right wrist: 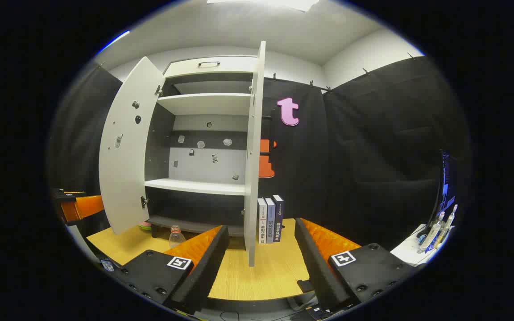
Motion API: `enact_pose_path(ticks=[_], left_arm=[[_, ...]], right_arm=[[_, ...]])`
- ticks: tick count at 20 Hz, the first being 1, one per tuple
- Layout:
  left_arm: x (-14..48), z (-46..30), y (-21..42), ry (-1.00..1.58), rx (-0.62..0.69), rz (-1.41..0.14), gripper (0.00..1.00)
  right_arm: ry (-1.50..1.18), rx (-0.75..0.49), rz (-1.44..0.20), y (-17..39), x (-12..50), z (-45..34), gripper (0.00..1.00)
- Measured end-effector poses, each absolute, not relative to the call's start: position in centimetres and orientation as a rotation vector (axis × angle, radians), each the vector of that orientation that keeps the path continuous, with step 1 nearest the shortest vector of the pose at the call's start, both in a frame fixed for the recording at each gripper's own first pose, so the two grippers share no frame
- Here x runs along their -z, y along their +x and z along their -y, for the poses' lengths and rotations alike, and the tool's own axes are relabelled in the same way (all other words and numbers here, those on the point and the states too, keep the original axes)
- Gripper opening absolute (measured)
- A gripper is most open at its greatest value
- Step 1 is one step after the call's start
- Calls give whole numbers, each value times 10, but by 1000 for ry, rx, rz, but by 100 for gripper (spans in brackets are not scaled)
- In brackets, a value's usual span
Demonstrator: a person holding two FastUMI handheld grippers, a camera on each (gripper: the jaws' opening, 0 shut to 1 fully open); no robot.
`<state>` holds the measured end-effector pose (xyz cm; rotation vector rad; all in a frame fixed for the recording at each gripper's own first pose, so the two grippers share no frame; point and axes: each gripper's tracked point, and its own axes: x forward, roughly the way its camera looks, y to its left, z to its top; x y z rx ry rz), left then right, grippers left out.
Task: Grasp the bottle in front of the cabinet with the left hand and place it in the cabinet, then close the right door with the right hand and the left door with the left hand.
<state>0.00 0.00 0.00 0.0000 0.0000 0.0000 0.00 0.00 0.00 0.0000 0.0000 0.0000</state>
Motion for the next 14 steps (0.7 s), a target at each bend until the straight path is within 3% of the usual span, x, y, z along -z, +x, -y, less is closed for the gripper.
enact_pose_path(ticks=[9, 14], left_arm=[[8, 35, -9, 31, -96, -14, 97], [3, 46, -1, 29, -82, -8, 96]], right_arm=[[12, -99, -22, 18, 7, 18, 97], [27, -81, -6, 25, -1, 31, 97]])
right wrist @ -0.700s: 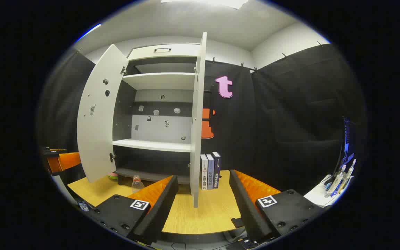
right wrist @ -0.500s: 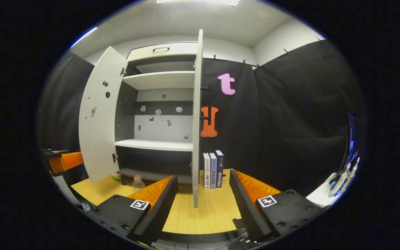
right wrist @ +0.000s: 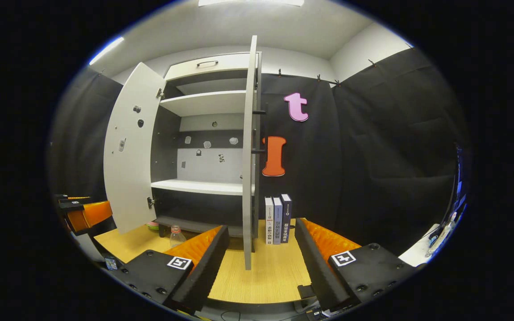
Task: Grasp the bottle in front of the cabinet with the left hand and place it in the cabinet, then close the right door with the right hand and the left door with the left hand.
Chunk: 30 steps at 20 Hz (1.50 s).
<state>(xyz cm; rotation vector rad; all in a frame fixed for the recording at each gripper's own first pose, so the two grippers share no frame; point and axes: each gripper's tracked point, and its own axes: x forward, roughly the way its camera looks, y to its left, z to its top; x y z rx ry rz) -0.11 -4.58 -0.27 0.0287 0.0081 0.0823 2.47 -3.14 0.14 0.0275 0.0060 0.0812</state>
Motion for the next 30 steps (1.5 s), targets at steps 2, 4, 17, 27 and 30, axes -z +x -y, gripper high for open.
enact_pose_path(ticks=[2, 4, 17, 27, 30], left_arm=[[2, 48, 6, 28, -66, -2, 97], [5, 50, 15, 28, -53, -9, 97], [73, 69, 80, 74, 44, -66, 96], [200, 58, 157, 142, 35, -227, 97], [232, 51, 174, 135, 17, -276, 97]], right_arm=[[30, -68, -4, 26, -1, 33, 97], [25, -53, -3, 28, -2, 34, 97], [17, -23, -16, 36, -2, 37, 97], [-2, 44, -57, 35, -3, 66, 97], [-44, 69, -67, 36, -3, 74, 97]])
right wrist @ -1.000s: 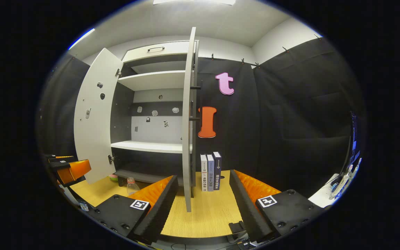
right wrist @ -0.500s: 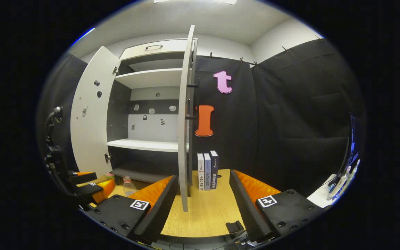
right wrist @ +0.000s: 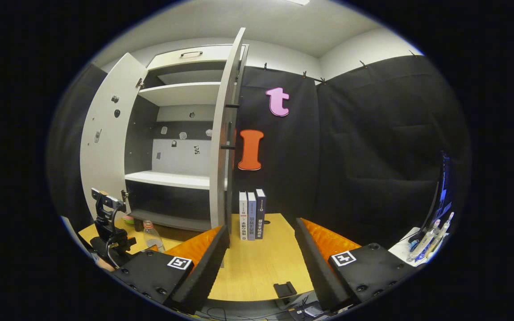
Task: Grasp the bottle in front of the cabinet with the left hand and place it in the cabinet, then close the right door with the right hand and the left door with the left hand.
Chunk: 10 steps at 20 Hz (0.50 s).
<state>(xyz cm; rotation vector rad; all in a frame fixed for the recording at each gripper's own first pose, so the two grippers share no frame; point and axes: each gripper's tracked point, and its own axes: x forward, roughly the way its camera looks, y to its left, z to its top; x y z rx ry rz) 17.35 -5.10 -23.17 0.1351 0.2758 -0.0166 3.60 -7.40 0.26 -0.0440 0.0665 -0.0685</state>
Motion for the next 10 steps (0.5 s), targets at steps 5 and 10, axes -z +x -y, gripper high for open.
enact_pose_path(ticks=[5, 10], left_arm=[[268, 53, 194, 104, 27, -321, 98], [278, 49, 208, 114, 18, -351, 94]], right_arm=[[-72, 88, -97, 35, 3, 77, 97], [-104, 102, -127, 36, 12, 79, 97]])
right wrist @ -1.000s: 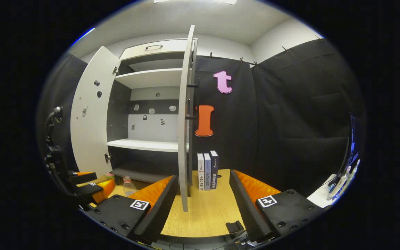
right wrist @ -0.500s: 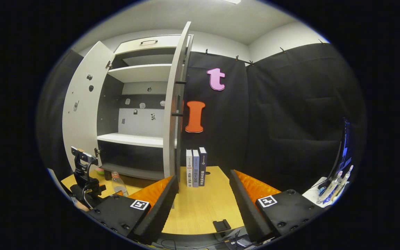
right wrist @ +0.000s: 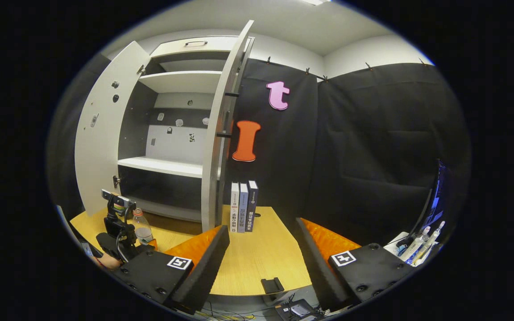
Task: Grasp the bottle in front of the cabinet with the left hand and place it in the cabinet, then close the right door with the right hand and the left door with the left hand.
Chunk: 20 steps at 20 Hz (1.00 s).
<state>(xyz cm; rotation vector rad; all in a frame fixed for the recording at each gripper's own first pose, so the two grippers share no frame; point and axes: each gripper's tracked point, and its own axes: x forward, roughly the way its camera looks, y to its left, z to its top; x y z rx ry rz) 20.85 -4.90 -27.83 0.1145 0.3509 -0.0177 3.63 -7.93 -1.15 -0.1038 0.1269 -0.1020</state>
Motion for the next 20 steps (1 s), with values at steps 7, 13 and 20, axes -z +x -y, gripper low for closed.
enact_pose_path(ticks=[7, 13, 20], left_arm=[[210, 42, 212, 91, 78, -342, 74], [103, 27, 216, 73, 121, -278, 74], [8, 29, 249, 63, 166, -223, 74]], right_arm=[[-89, 79, -114, 51, 12, 68, 98], [-53, 18, -112, 63, 20, 47, 98], [-26, -2, -107, 71, 26, 36, 98]])
